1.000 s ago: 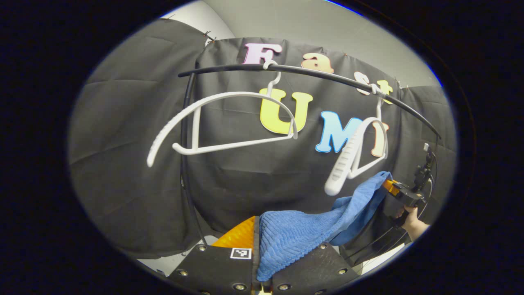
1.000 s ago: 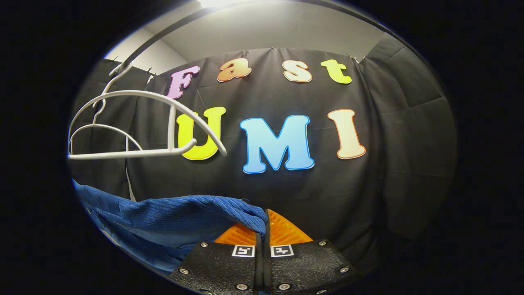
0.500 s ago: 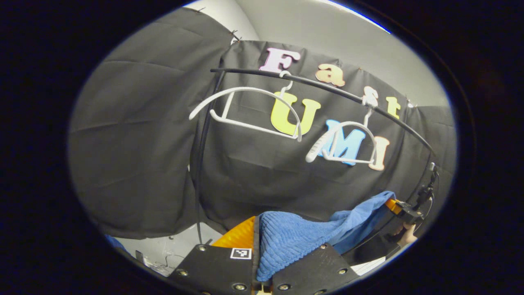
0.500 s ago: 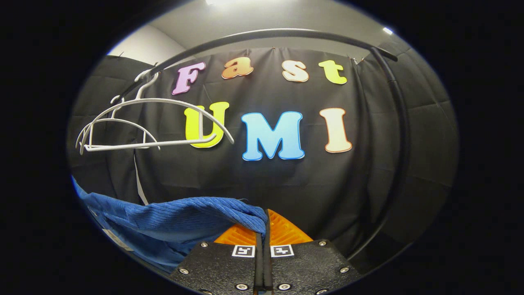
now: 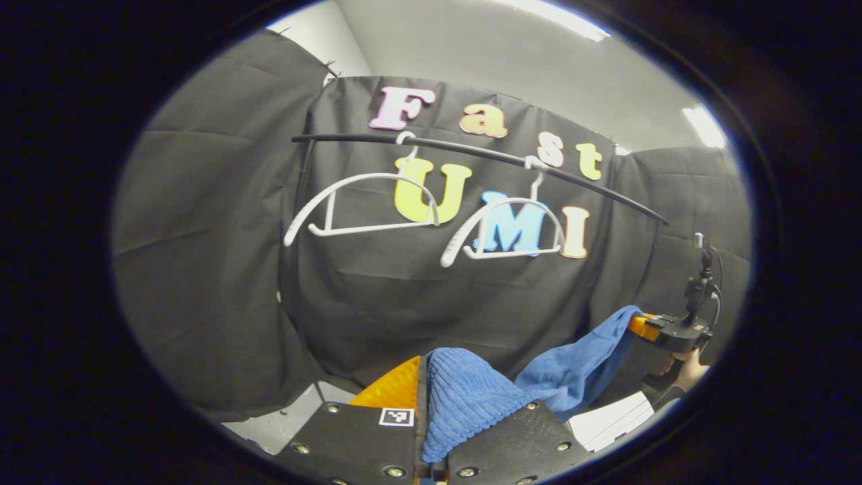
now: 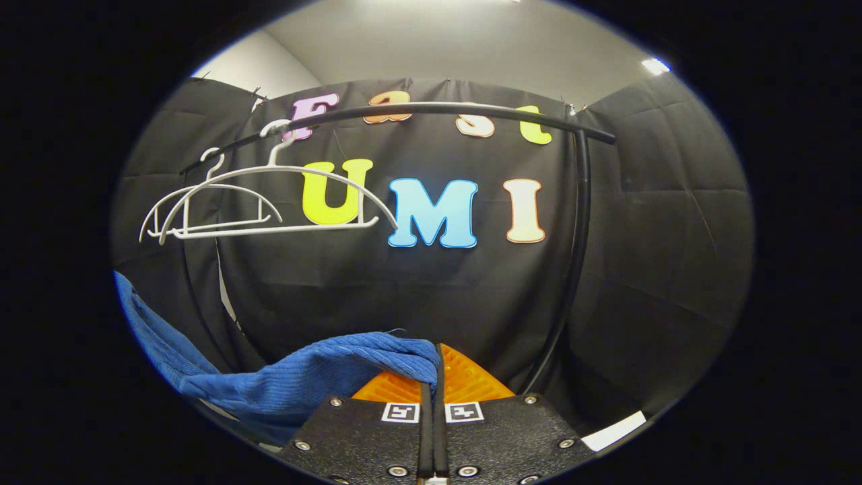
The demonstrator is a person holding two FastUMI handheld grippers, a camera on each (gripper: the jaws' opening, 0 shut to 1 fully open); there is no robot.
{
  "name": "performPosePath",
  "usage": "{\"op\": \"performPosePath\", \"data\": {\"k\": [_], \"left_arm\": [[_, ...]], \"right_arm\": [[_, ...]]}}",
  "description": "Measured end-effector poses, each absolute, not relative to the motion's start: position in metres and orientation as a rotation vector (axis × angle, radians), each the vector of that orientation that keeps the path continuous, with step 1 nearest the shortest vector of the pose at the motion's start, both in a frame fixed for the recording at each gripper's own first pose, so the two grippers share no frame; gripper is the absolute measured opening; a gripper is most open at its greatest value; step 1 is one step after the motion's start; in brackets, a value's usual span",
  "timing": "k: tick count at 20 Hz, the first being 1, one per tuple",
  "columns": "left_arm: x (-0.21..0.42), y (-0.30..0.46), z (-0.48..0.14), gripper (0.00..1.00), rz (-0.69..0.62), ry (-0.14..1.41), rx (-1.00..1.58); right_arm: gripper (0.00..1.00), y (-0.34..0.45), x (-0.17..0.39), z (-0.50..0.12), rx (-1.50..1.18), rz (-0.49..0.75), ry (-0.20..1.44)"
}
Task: Grasp the clothes on the hanger with both hands and then place them into the laundry hamper below.
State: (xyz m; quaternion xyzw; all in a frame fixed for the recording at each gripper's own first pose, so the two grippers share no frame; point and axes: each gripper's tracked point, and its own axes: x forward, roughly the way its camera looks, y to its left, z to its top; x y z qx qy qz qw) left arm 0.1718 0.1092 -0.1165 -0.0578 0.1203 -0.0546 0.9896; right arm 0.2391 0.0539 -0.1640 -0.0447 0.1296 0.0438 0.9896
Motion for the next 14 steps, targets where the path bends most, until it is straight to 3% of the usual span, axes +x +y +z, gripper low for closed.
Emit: {"op": "performPosePath", "data": {"k": [8,14], "left_arm": [[0.166,0.045,-0.127,0.03,-0.283,0.227,-0.040],[0.163,0.013,-0.185,0.04,-0.354,0.288,-0.003]], "right_arm": [[0.00,0.098,0.188,-0.160,-0.073,0.090,0.254],[0.00,0.117,0.156,-0.209,-0.024,0.118,0.357]]}}
